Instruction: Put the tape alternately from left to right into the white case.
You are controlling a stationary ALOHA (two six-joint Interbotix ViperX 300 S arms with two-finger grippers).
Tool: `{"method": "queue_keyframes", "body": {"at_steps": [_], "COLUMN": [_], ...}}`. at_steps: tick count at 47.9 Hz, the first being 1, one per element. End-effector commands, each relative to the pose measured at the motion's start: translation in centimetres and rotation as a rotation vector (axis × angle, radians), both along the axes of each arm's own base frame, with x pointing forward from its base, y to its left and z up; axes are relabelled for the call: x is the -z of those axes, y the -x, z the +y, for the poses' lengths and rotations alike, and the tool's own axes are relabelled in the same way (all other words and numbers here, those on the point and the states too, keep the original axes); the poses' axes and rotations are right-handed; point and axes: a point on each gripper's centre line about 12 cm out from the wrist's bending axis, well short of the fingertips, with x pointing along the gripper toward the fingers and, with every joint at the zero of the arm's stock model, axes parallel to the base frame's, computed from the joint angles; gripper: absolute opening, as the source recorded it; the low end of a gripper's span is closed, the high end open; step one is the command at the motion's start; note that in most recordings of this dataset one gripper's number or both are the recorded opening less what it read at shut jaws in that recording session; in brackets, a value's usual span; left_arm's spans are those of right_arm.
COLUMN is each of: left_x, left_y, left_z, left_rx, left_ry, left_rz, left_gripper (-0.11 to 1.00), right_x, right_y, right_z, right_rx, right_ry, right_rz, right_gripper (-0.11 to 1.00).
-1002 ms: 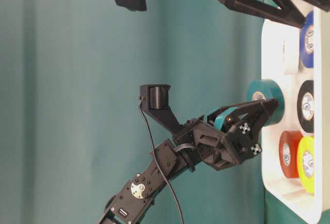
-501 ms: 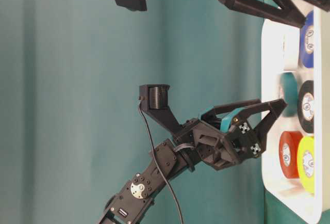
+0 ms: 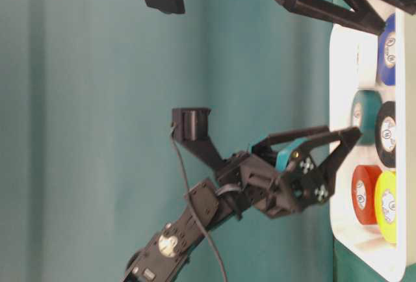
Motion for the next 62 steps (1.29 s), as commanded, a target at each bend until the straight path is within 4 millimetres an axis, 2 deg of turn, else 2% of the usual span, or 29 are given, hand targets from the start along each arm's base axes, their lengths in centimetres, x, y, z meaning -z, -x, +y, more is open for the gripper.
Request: {"method": "queue_keyframes", "body": {"at_steps": [1, 16, 32, 47, 62], "left_x": [-2.8, -2.8, -2.4, -1.6, -1.4], "left_y": [0.2, 2.1, 3.2, 3.8, 4.1], "left_z": [-1.2, -6.8, -11.5, -14.2, -14.3], "left_rx": [0.022, 0.106, 0.106, 0.111, 0.112], "left_ry": [-0.016, 0.026, 0.126, 0.179, 0.180], "left_rz": [-0.059, -0.035, -0.009, 0.020, 0.026], "left_gripper": [0.52, 0.51, 0.51, 0.51, 0.47], "right_x": [-0.9, -1.0, -1.1, -1.1, -1.0], "right_y": [-0.2, -0.3, -0.4, -0.4, -0.3], "right_z": [0.2, 0.1, 0.1, 0.1, 0.1], "right_rx": [-0.005, -0.002, -0.002, -0.002, 0.001], "right_ry": [-0.005, -0.004, -0.006, -0.008, -0.009], "right_rz": [-0.031, -0.033, -0.036, -0.036, -0.033], "right_gripper": [0.82, 0.82, 0.82, 0.82, 0.82]}}
